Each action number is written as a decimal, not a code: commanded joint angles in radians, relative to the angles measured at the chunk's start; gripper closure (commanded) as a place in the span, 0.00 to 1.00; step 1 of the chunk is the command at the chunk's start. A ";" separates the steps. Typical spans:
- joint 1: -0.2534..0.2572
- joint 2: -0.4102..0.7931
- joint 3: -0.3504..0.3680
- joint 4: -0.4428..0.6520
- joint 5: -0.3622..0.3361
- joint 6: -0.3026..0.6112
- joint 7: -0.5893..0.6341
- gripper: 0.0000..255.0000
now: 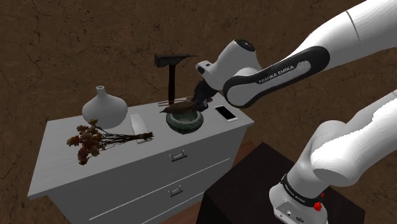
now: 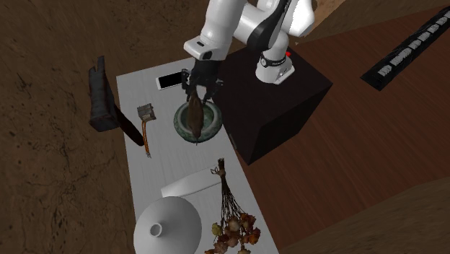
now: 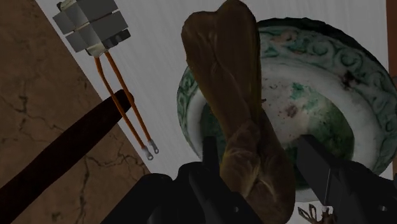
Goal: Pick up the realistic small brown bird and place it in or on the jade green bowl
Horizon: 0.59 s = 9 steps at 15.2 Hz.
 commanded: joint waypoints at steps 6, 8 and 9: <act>-0.010 0.036 0.010 -0.022 -0.013 0.058 0.013 1.00; -0.010 0.036 0.010 -0.022 -0.013 0.058 0.013 1.00; -0.010 0.036 0.010 -0.022 -0.013 0.058 0.013 1.00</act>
